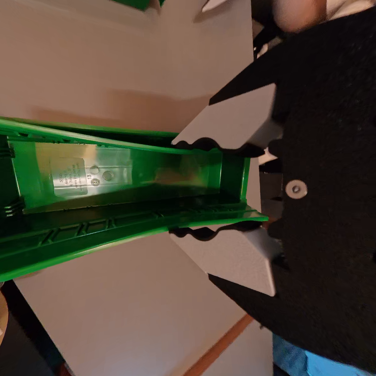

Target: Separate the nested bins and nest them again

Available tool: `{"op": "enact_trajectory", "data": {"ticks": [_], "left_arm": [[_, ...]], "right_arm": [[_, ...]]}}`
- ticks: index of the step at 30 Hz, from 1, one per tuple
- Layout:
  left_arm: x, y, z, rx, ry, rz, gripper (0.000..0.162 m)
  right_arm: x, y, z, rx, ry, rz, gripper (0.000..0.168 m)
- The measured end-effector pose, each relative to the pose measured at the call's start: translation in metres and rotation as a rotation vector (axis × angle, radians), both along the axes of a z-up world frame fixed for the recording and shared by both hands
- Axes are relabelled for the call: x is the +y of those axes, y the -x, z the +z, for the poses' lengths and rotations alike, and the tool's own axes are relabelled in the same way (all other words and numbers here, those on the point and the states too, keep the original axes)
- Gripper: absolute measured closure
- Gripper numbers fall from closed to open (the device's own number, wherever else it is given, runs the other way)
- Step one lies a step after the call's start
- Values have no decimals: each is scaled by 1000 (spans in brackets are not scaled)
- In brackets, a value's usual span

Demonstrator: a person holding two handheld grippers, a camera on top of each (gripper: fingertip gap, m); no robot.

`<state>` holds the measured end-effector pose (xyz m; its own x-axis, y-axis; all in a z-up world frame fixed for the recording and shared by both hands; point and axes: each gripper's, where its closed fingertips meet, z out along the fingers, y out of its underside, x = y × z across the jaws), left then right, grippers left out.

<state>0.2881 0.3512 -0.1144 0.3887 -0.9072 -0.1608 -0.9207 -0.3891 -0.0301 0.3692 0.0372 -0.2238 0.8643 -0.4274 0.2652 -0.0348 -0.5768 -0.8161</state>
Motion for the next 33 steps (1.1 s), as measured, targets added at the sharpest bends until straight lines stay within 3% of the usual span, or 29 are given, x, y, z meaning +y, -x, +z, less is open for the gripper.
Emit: {"op": "enact_trajectory", "data": {"ticks": [7, 10, 15, 23, 26, 29, 33], "left_arm": [[-3, 0, 6, -19, 25, 31, 87], [3, 8, -4, 25, -48, 36, 87], [-1, 5, -9, -15, -8, 62, 88], [-4, 3, -22, -34, -29, 64, 89], [-6, 8, -34, 0, -42, 50, 89], [-10, 9, -37, 12, 0, 50, 89], [-10, 8, -39, 2, -10, 56, 87]], "right_arm": [[1, 1, -1, -3, 8, 5, 55], [0, 1, 4, -13, 1, 5, 56], [4, 7, 7, -11, -15, 32, 66], [29, 37, 21, 28, -119, 152, 126], [46, 57, 36, 28, -206, 220, 168], [72, 89, 65, 30, -366, 335, 168], [125, 96, 100, -92, -487, 358, 168]]}}
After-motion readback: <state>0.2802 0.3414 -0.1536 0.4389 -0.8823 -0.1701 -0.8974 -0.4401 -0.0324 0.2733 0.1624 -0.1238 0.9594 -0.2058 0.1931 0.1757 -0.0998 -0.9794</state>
